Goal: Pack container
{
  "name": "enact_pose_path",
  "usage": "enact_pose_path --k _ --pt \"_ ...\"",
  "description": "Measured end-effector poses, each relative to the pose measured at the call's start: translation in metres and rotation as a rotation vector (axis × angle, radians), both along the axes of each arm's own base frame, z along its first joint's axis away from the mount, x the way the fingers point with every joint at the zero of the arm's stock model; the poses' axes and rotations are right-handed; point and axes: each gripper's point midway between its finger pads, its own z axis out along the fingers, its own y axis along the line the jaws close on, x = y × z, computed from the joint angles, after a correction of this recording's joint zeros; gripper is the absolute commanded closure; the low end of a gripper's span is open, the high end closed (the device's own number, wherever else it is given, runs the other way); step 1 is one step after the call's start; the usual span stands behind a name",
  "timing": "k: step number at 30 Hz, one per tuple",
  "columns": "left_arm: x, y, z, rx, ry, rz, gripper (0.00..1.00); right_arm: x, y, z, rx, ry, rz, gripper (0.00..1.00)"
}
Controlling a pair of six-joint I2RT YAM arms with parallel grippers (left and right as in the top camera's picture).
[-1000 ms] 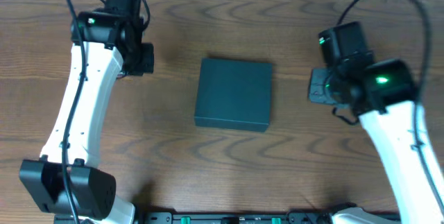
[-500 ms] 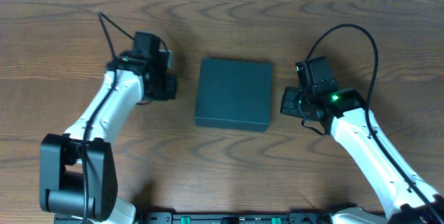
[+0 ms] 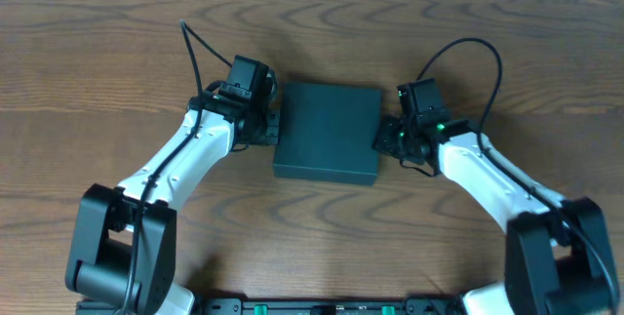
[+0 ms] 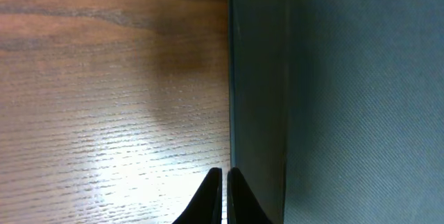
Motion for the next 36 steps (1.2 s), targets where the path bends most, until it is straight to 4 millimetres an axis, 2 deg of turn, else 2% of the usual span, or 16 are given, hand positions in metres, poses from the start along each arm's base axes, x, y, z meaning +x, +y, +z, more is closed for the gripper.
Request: enact_pose_path --k 4,7,14,18,25,36 --pt "0.003 -0.005 -0.009 -0.025 0.019 0.025 0.94 0.003 0.006 -0.006 0.028 0.006 0.000 0.98" --pt "0.013 -0.010 -0.015 -0.066 0.011 0.049 0.94 0.006 0.006 -0.005 0.035 -0.004 -0.009 0.98" --pt "0.041 -0.019 -0.010 -0.182 -0.045 0.141 0.94 0.021 0.000 -0.002 0.034 -0.058 -0.065 0.98" --pt "0.050 -0.020 -0.007 -0.219 -0.060 0.197 0.94 0.036 -0.003 0.005 0.047 -0.120 -0.104 0.98" --pt "0.051 -0.023 -0.005 -0.255 -0.044 0.240 0.94 0.054 -0.008 0.015 0.075 -0.185 -0.184 0.98" --pt "0.073 -0.024 0.006 -0.292 -0.137 0.284 0.94 0.086 -0.005 0.038 0.214 -0.286 -0.341 0.99"
